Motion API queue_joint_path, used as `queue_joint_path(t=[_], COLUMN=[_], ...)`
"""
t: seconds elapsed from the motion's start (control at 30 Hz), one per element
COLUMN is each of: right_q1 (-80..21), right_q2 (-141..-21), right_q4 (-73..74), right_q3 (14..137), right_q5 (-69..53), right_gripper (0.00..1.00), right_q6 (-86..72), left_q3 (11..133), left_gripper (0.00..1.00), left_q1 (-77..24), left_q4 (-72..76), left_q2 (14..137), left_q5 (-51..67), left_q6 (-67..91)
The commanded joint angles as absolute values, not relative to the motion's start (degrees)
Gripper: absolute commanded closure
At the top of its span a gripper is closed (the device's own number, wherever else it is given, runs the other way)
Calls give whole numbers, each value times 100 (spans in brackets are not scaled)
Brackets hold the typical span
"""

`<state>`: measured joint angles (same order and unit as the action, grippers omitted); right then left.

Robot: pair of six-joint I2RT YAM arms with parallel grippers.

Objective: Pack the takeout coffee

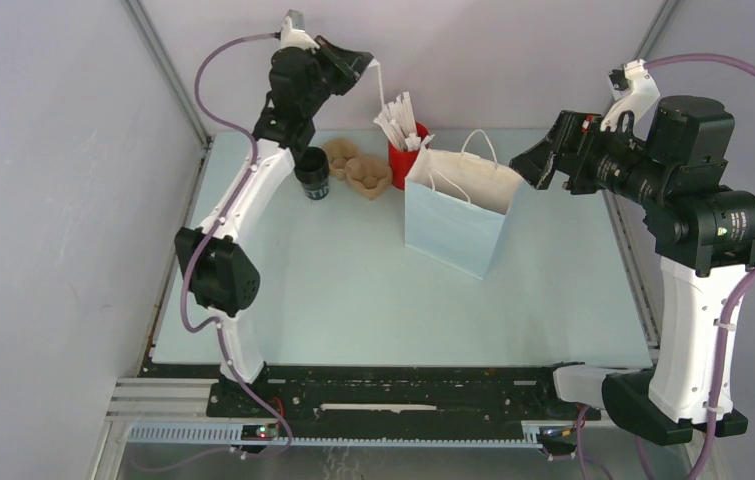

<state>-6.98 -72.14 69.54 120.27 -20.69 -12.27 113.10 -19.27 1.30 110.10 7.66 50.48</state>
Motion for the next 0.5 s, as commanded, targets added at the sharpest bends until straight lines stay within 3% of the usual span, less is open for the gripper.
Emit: queue_joint_path(t=[0.0,0.47], right_q1=[-659,-694], right_q2=[-7163,-7080], right_q4=[6776,6635], right_q3=[12022,12045], right_q5=[-2236,-2378], right_gripper=[0,0], right_q6=[-1289,-1482], left_q3=[11705,11408], left_gripper=[100,100], left_q1=[-1925,-2478], left_q4=[38,-776], left_q2=[10544,8991], left_q5=[815,2127], left_q6=[4896,5185])
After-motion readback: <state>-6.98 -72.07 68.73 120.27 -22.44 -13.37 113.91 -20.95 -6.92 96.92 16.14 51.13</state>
